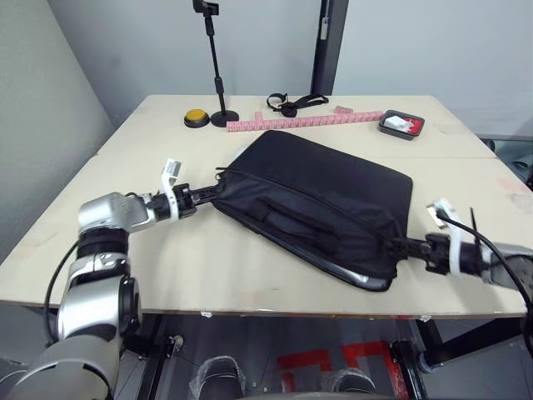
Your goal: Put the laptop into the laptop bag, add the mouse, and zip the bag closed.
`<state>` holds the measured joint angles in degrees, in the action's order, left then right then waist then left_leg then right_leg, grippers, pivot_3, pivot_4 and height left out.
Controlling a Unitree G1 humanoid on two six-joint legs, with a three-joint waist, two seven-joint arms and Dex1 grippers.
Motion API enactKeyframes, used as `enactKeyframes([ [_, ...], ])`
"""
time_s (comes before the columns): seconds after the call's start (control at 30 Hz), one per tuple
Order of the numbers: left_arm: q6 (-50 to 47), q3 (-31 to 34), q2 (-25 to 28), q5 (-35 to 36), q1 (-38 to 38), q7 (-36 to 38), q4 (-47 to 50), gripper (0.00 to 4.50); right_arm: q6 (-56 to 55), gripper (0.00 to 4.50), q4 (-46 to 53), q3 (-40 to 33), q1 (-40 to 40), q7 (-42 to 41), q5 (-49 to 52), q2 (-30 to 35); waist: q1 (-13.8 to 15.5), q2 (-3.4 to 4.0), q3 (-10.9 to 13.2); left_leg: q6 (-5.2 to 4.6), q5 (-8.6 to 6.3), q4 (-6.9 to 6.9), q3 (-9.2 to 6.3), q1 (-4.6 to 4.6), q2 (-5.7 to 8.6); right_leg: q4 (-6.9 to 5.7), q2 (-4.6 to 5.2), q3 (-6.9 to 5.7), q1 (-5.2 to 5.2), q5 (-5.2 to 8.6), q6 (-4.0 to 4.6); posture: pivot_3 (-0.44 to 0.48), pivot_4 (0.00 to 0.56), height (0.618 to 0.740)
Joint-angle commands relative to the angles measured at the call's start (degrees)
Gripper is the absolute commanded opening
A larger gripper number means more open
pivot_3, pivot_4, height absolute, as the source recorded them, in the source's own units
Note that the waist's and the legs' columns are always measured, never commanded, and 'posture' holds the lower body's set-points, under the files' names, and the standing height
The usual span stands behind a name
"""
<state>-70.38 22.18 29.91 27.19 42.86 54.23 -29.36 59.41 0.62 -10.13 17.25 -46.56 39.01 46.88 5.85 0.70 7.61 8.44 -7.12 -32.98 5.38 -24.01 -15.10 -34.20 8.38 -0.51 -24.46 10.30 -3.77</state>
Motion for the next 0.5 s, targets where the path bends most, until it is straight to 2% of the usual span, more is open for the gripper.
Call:
enactKeyframes([
  [0.03, -7.71, -2.33, -1.60, 8.14, -4.39, 0.79, 15.99, 0.00, -0.39, 0.21, -1.09, 3.74, 10.70, 3.78, -4.03, -1.09, 0.05, -0.01, 0.00, 0.00, 0.00, 0.00, -0.01, 0.00, 0.00, 0.00, 0.00, 0.00, 0.00, 0.00, 0.01, 0.000, 0.150, 0.740],
  [0.1, -9.20, -4.73, -1.78, 9.33, -8.18, -0.05, 22.89, 0.00, -1.14, 0.21, -4.93, 5.83, 15.62, 3.26, -6.33, -1.53, -0.08, -0.01, 0.00, 0.05, 0.03, -0.03, 0.00, 0.00, 0.00, -0.01, 0.00, 0.00, -0.01, -0.01, 0.08, 0.000, 0.150, 0.740],
  [0.23, -9.25, -6.83, -3.49, 8.29, -11.25, -3.99, 28.68, 0.00, -0.15, 0.21, -12.48, 7.49, 23.06, 1.60, -8.84, -2.13, 0.82, -0.01, 0.01, 0.04, 0.08, -0.03, -0.02, -0.08, 0.00, -0.02, 0.00, -0.04, -0.02, 0.02, 0.16, 0.000, 0.150, 0.740],
  [0.5, -11.07, -8.84, -3.44, 8.97, -15.94, -10.49, 44.04, 0.00, -1.18, 0.21, -17.10, 15.15, 31.92, -2.71, -16.30, -1.64, 0.11, -0.02, 0.01, 0.12, 0.13, 0.01, 0.02, -0.20, 0.00, -0.09, -0.01, -0.05, -0.24, 0.01, 0.19, 0.000, 0.150, 0.740],
])
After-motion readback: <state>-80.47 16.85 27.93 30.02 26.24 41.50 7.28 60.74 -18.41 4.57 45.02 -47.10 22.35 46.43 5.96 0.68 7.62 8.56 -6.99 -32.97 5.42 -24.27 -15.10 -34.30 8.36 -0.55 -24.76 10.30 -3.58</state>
